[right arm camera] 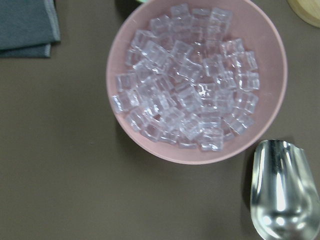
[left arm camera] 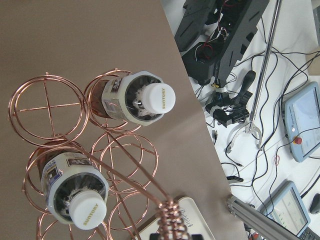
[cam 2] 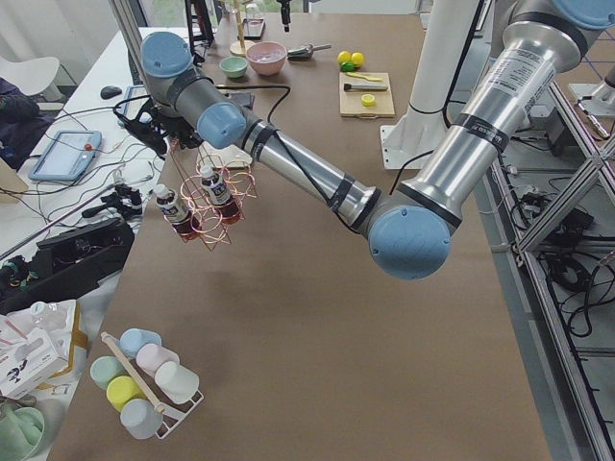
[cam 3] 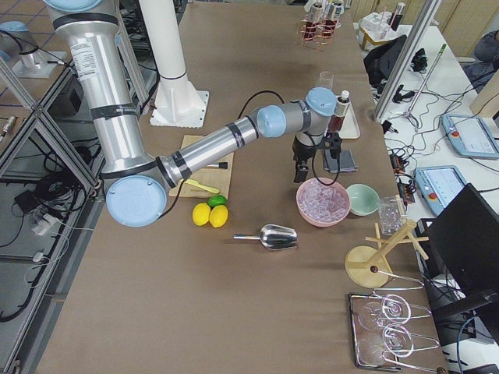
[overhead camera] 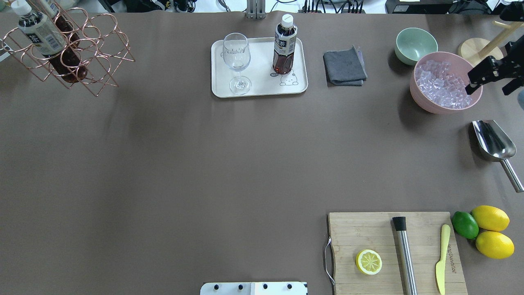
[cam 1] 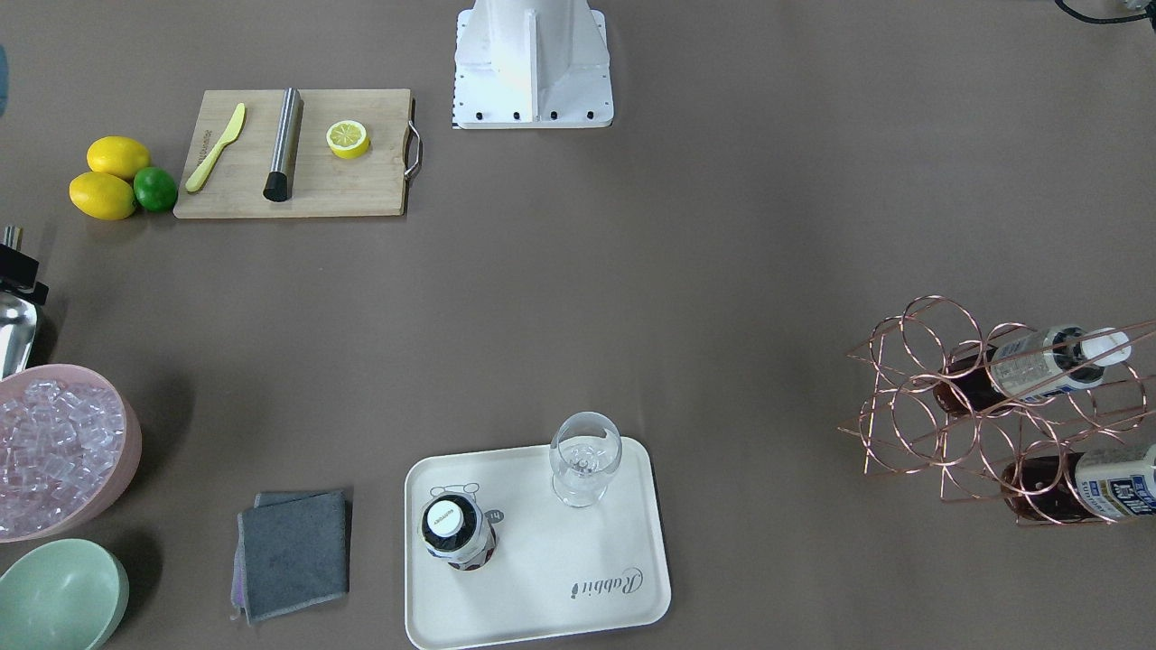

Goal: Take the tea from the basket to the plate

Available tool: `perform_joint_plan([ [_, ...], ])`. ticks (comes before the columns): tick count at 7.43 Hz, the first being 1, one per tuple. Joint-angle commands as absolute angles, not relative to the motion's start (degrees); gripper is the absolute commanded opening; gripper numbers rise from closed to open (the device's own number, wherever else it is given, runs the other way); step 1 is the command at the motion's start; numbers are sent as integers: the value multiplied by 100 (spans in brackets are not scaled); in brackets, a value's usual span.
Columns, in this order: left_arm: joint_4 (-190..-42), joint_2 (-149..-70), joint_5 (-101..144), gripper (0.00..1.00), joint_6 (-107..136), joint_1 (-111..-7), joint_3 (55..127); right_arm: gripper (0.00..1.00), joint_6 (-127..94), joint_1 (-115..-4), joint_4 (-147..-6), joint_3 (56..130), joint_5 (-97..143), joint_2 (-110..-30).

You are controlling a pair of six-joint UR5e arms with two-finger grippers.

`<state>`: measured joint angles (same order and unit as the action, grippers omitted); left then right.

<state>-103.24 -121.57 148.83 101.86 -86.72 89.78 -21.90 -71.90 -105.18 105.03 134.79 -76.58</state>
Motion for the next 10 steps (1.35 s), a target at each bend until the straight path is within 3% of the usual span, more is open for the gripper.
perform_joint_plan([
  [1,-10650,-12112,14915,0,11218,-8754,8729,100,-1498,-7548,-10538,10679,13456,-8392],
  [3,-11056,-12050,14889,0,11819,-8798,8333,100,-1283,-7681,-10529,10635,13290,-8525],
  [7,-11319,-12041,14416,0,13698,-8824,8218,100,-1012,-7980,-10503,10670,13140,-8868],
  [10,-11635,-12041,14126,0,13764,-8571,7963,100,-83,-8339,-10512,10635,13148,-9157],
])
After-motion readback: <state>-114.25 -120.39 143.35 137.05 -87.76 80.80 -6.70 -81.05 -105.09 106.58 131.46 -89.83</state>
